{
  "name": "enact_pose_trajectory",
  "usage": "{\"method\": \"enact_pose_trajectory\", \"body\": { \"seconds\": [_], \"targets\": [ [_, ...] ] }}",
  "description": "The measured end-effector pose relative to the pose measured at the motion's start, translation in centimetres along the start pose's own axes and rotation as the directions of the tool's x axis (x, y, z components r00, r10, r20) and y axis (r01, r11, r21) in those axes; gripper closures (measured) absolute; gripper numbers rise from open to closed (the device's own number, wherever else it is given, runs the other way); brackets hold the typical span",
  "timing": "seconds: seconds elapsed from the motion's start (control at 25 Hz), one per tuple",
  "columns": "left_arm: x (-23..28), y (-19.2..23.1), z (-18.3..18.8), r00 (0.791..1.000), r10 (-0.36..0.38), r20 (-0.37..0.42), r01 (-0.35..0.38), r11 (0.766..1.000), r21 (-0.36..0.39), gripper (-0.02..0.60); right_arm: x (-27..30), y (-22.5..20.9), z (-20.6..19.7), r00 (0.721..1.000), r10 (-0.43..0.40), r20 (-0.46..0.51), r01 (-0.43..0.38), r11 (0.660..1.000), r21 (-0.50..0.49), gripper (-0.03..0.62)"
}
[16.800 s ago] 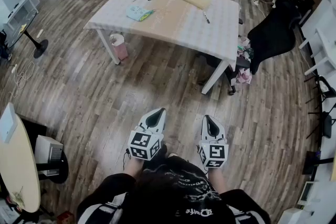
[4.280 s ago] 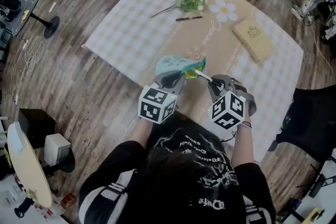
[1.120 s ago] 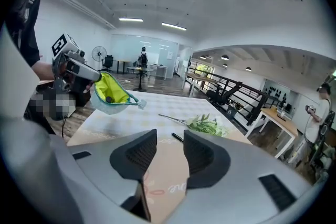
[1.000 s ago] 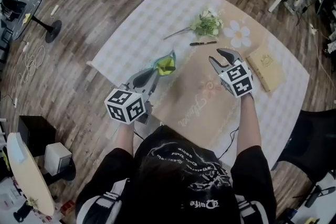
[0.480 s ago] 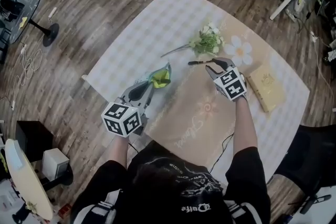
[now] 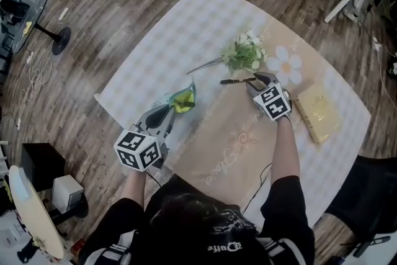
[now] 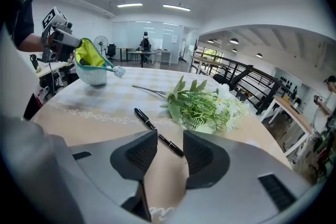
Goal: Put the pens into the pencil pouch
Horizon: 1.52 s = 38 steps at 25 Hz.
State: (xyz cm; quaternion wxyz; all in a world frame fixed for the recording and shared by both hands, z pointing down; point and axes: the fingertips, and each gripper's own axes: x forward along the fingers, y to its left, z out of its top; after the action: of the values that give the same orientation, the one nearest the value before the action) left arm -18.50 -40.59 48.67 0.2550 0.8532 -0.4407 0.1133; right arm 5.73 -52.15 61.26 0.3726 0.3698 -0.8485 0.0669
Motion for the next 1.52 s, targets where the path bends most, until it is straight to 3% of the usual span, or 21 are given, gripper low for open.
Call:
{"method": "enact_pose_trajectory", "body": {
  "seconds": [0.2, 0.4, 0.56, 0.76, 0.92, 1.2, 1.32, 1.52],
  "targets": [
    [0.6, -0.2, -0.2, 1.000, 0.010, -0.006, -0.010, 1.000, 0.000, 0.541, 1.2, 0.1, -1.1, 0.996, 0.071, -0.049, -0.073, 0.996, -0.046, 0.431],
    [0.6, 0.0, -0.1, 1.000, 0.023, -0.003, -0.023, 1.000, -0.005, 0.541, 2.3, -0.6, -2.0, 0.980, 0.100, -0.170, -0.123, 0.984, -0.130, 0.431],
    [0.4, 0.4, -0.1, 0.999, 0.033, 0.004, -0.033, 0.999, -0.011, 0.541, 2.7, -0.4, -2.3, 0.966, 0.161, -0.201, -0.182, 0.979, -0.091, 0.473],
    [0.4, 0.4, -0.4, 0.999, 0.036, 0.000, -0.036, 0.999, -0.013, 0.541, 2.9, -0.5, -2.5, 0.968, 0.212, -0.132, -0.210, 0.977, 0.023, 0.477],
    [0.3, 0.1, -0.7, 0.999, 0.036, -0.005, -0.036, 0.999, -0.008, 0.541, 2.7, -0.6, -2.6, 0.967, 0.236, -0.100, -0.232, 0.971, 0.051, 0.468],
    [-0.2, 0.3, -0.7, 0.998, 0.057, 0.002, -0.057, 0.998, -0.016, 0.541, 2.7, -0.7, -2.6, 0.970, 0.223, -0.098, -0.217, 0.973, 0.073, 0.480],
    [-0.4, 0.2, -0.8, 0.998, 0.060, 0.001, -0.060, 0.998, -0.014, 0.541, 2.6, -0.8, -2.7, 0.975, 0.188, -0.120, -0.184, 0.982, 0.045, 0.543],
    [-0.8, 0.2, -1.0, 0.998, 0.064, 0.008, -0.064, 0.998, -0.020, 0.541, 2.6, -0.4, -2.8, 0.978, 0.152, -0.142, -0.153, 0.988, 0.005, 0.548]
  ]
}}
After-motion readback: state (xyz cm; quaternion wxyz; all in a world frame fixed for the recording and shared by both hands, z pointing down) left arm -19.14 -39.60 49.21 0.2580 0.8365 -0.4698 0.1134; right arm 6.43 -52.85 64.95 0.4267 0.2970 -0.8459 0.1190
